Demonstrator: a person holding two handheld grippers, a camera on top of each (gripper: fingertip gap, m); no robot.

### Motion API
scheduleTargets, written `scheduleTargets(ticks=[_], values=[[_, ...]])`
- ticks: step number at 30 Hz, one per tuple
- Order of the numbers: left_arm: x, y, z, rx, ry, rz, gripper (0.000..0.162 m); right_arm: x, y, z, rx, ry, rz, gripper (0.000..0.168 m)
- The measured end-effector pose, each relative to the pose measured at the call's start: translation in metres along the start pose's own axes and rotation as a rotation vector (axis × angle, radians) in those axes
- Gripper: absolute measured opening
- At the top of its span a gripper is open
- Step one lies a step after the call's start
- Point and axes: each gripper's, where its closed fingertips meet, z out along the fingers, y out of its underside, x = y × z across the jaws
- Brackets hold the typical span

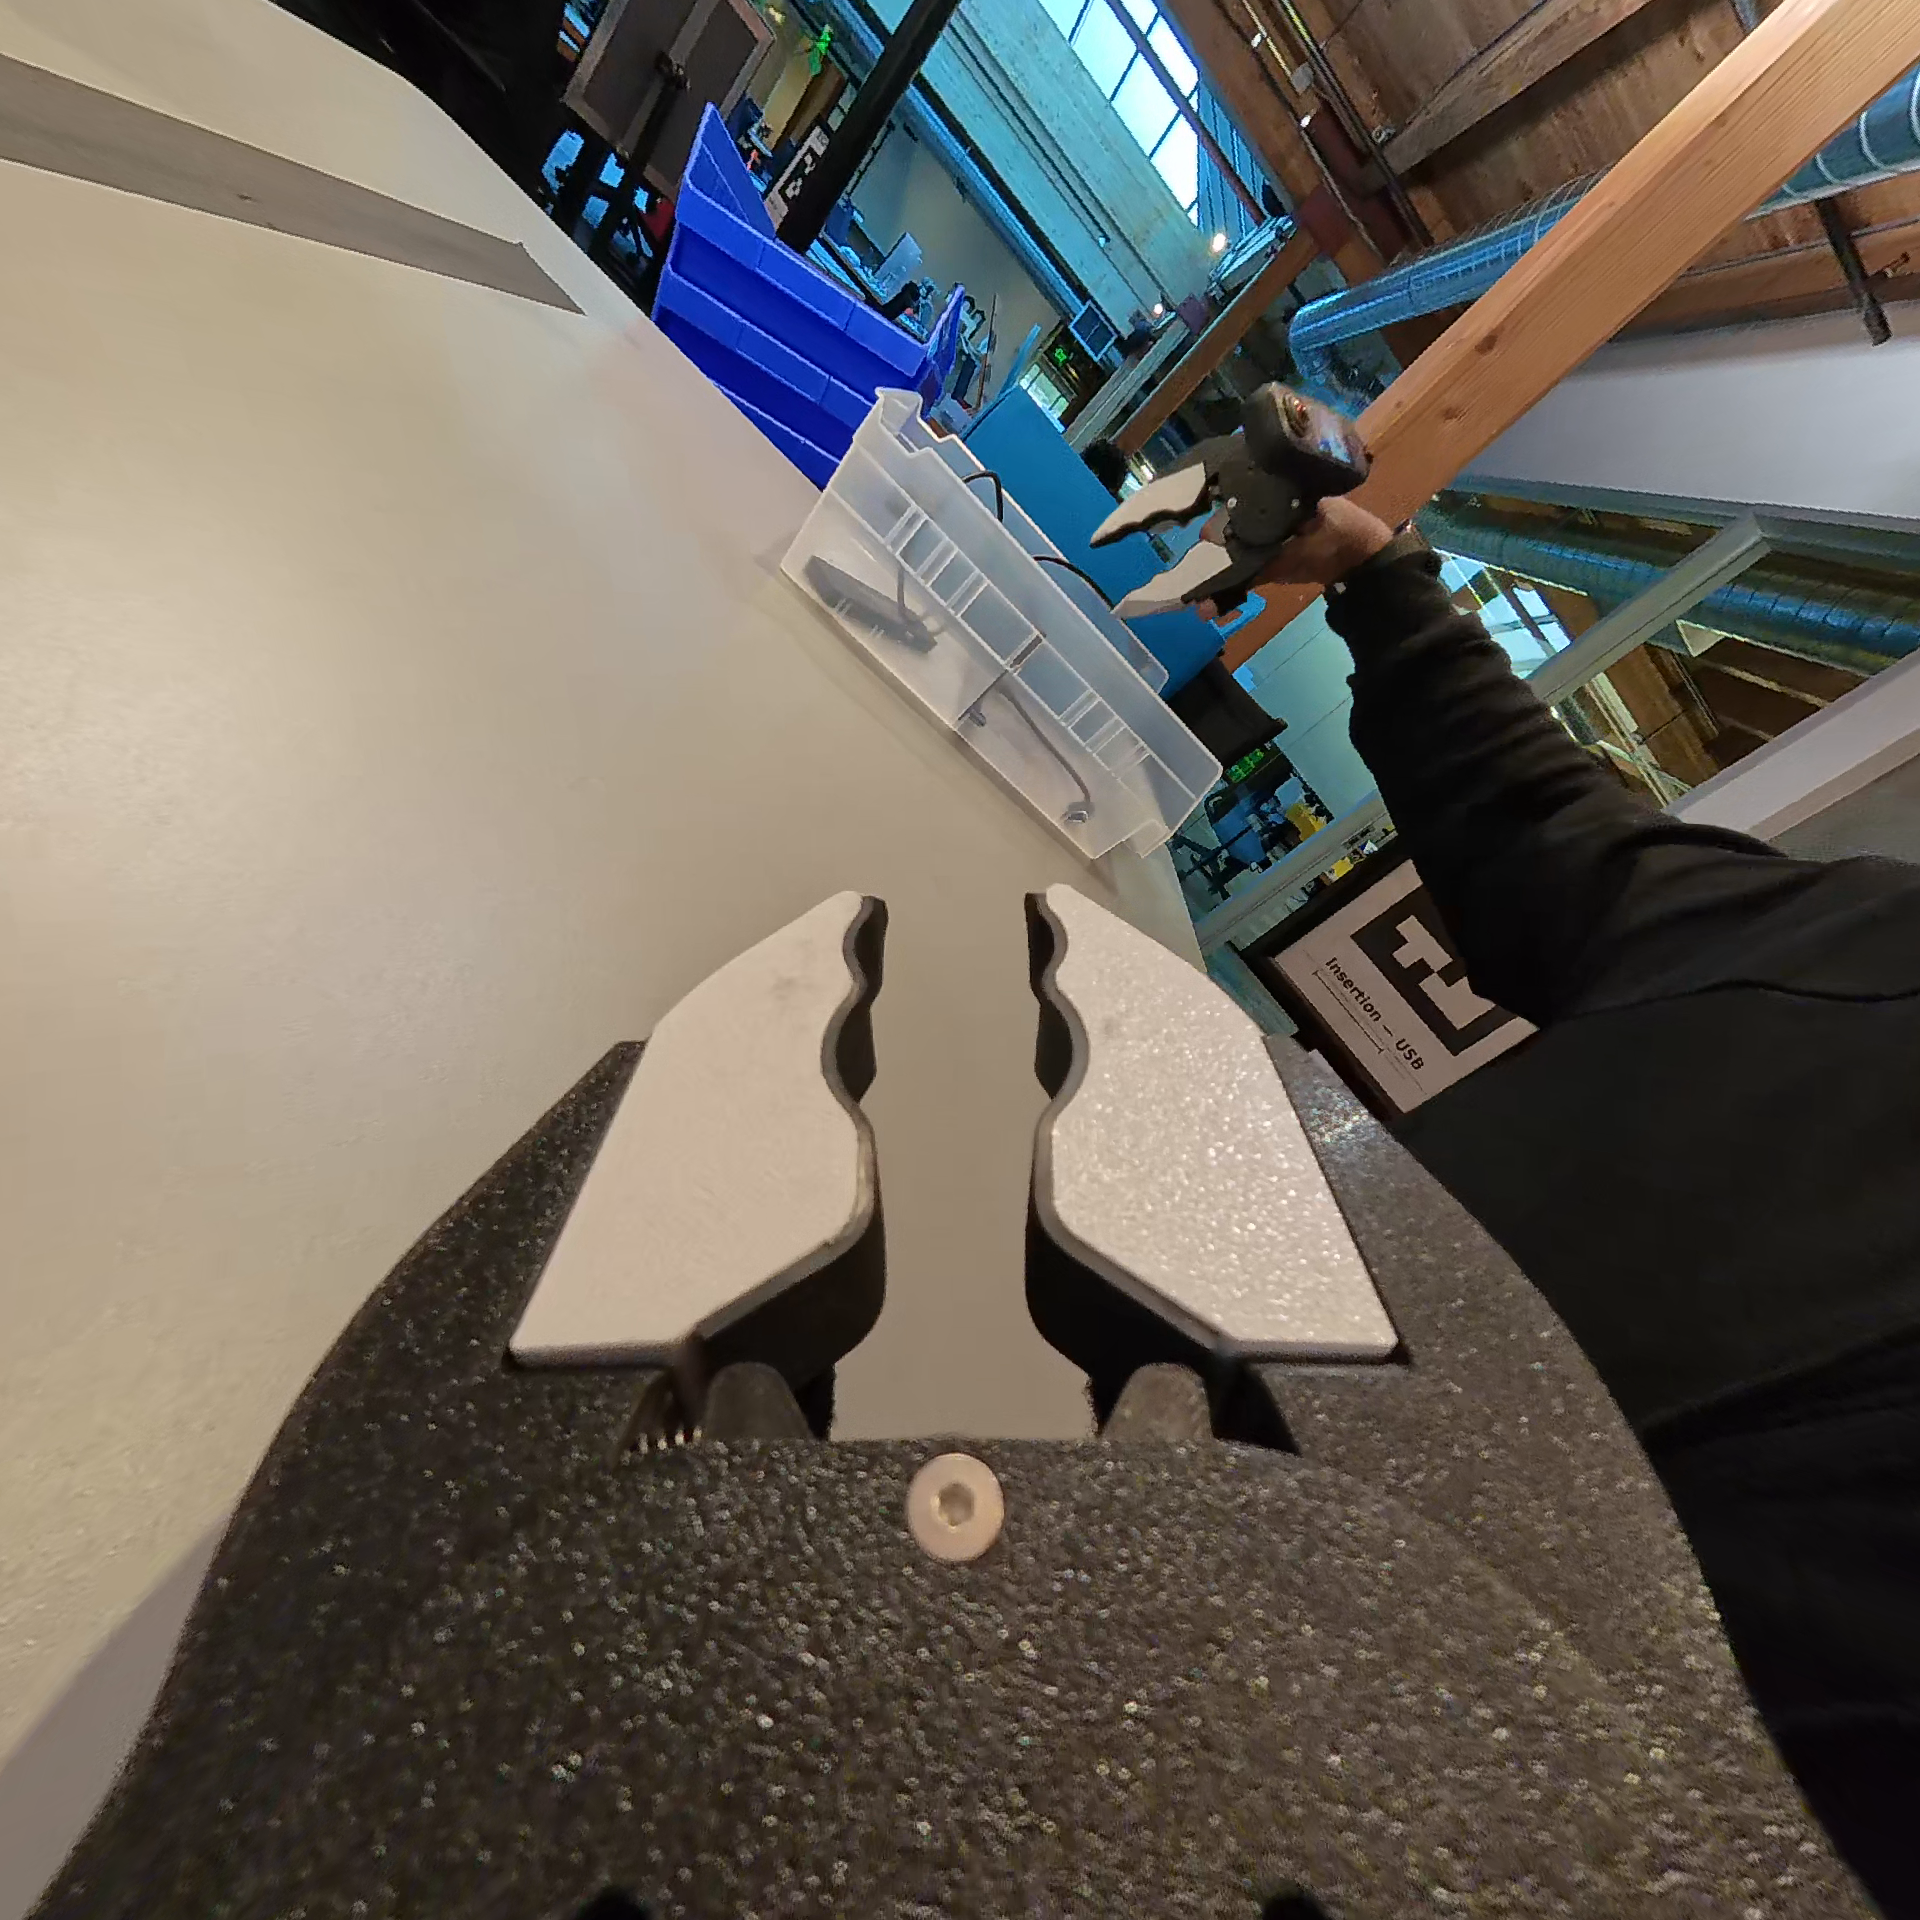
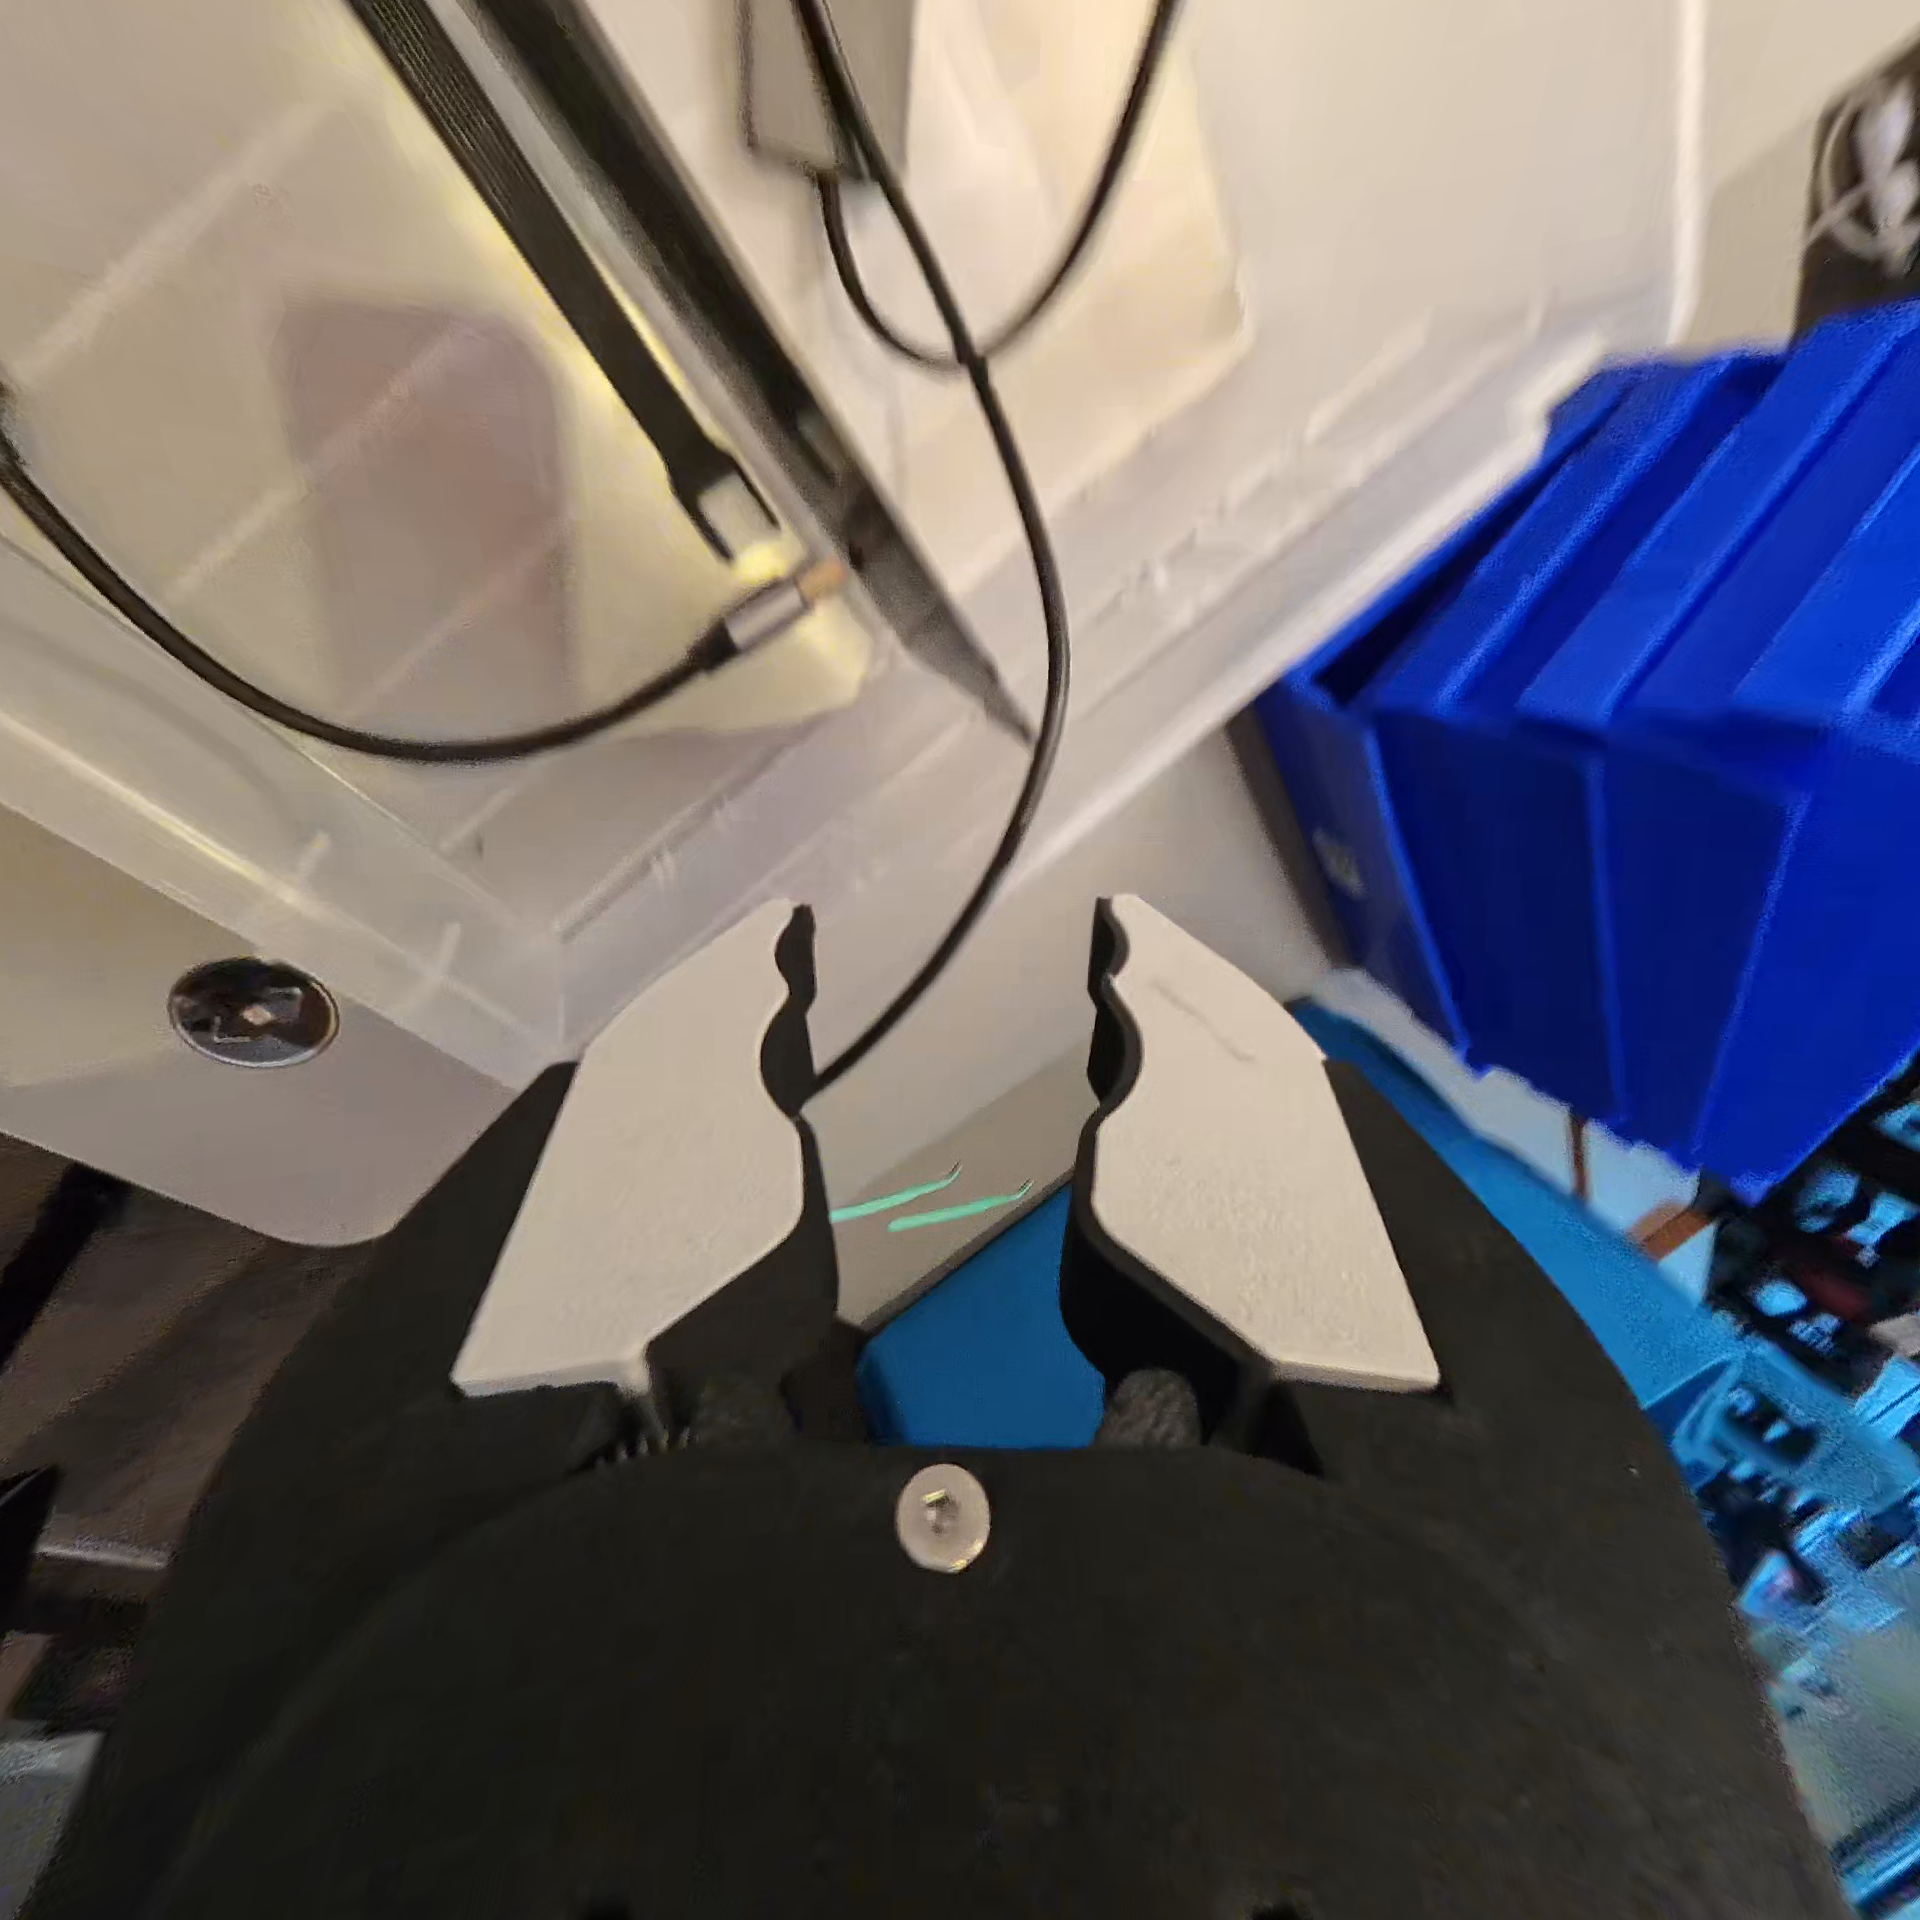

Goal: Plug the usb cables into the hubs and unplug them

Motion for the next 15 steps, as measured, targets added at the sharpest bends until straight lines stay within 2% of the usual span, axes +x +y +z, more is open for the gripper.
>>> scheduleTargets(ticks=[2, 4, 6, 9, 12, 15], values=[[0.000, 0.000, 0.000, -0.003, -0.003, 0.002, 0.026, -0.003, 0.022, 0.007, -0.011, -0.029, 0.079, 0.047], [-0.001, 0.001, 0.001, -0.003, -0.008, 0.003, 0.026, -0.007, 0.021, 0.010, 0.065, -0.090, 0.163, 0.038], [-0.001, 0.000, 0.001, -0.001, -0.013, 0.005, 0.026, -0.006, 0.020, 0.012, 0.078, -0.112, 0.188, 0.036], [-0.002, 0.000, 0.000, 0.003, -0.024, 0.012, 0.026, -0.002, 0.018, 0.016, 0.031, -0.125, 0.191, 0.033], [-0.002, 0.000, 0.000, 0.006, -0.029, 0.017, 0.026, 0.001, 0.017, 0.016, -0.035, -0.127, 0.161, 0.014], [-0.001, 0.001, 0.000, 0.002, -0.027, 0.018, 0.026, 0.004, 0.016, 0.015, -0.107, -0.110, 0.127, 0.011]])
